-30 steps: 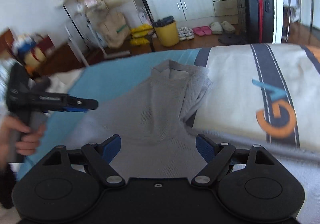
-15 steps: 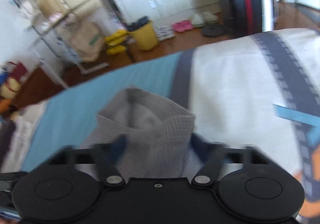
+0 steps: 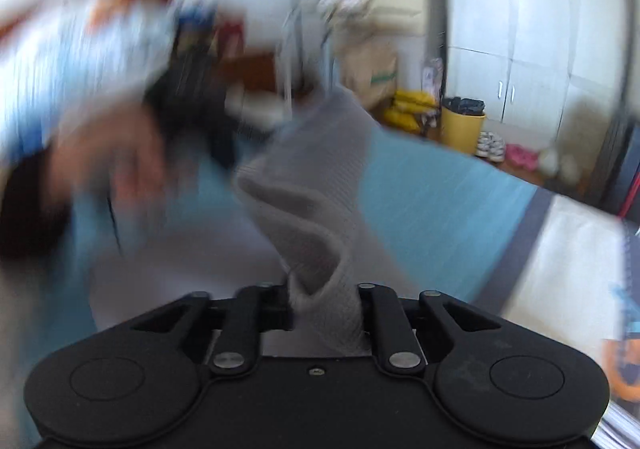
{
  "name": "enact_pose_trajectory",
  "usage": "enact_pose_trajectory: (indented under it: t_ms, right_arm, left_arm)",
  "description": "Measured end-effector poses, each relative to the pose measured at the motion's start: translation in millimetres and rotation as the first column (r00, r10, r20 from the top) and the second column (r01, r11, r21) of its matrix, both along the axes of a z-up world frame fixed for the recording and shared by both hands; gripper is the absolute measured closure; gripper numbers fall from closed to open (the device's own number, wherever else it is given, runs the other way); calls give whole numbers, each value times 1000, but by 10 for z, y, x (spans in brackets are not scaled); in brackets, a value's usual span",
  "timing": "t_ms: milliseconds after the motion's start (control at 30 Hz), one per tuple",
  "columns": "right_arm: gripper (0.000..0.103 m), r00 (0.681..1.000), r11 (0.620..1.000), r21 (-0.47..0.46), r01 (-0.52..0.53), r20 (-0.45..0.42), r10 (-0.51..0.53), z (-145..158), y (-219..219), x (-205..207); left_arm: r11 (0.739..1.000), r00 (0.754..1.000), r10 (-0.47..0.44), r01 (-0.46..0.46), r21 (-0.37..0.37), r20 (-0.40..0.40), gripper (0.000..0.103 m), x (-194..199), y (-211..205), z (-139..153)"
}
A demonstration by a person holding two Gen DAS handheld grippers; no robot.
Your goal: Fold clothes
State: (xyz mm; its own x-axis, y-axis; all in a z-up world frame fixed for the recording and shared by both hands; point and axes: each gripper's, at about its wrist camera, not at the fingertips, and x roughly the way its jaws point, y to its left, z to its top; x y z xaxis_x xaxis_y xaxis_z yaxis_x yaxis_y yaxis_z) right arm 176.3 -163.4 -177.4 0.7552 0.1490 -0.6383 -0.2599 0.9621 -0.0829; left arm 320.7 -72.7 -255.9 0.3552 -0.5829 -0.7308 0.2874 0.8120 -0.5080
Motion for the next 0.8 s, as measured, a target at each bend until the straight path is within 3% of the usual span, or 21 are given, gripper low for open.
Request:
enact_pose_trajectory:
  t_ms: [67, 133, 200, 233, 367, 433, 500, 567, 600, 700, 733, 767, 800]
  right_arm:
    - [73, 1000, 987, -159, 3, -29, -7, -185, 187, -204]
    - [59, 998, 996, -73, 49, -33, -51, -130, 135, -313]
    - [40, 993, 988, 116, 100, -66, -93, 11, 7, -365]
    - [38, 992, 968, 224, 112, -83, -96, 81, -84, -398]
    - [22, 975, 832, 510, 221, -113, -190, 186, -482, -489]
    - [21, 957, 734, 616, 286, -154, -244, 161, -676, -473]
    - [20, 928, 607, 704, 368, -234, -290, 10, -839, -409]
    - [20, 887, 521, 721, 457, -324, -330, -155, -883, -329]
    - [20, 869, 512, 705, 491, -354, -346, -202, -840, -287]
    - [20, 870, 588, 642, 492, -342, -355, -273, -697, -56]
    - [20, 875, 613, 625, 483, -315, -368, -255, -679, -11]
    - [25, 879, 657, 586, 475, -278, -387, -236, -634, 56]
    - [65, 883, 701, 540, 467, -238, -405, -217, -584, 128]
  left_arm:
    - [1000, 1000, -4, 4, -2, -12, 22, -67, 48, 74]
    - [1000, 1000, -10, 10, -21, -28, 22, -135, 102, 143]
    - [998, 999, -12, 10, -55, -35, 21, -232, 178, 177]
    - [997, 999, -13, 10, -73, -38, 21, -280, 216, 193]
    - [989, 995, -46, 32, -145, -93, 21, -380, 276, 106]
    - [979, 989, -87, 64, -191, -118, 21, -379, 243, 57]
    - [978, 985, -129, 108, -177, -112, 21, -383, 129, 21]
    - [978, 983, -156, 140, -154, -97, 21, -364, -6, -27]
    - [979, 983, -161, 149, -138, -85, 21, -341, -84, -58]
    - [985, 989, -147, 145, -92, -13, 28, -296, -273, -129]
    - [986, 989, -142, 145, -77, 40, 49, -285, -320, -111]
    - [981, 979, -189, 192, -39, 74, 99, -254, -406, -92]
    - [977, 972, -214, 215, -1, 97, 99, -246, -463, -68]
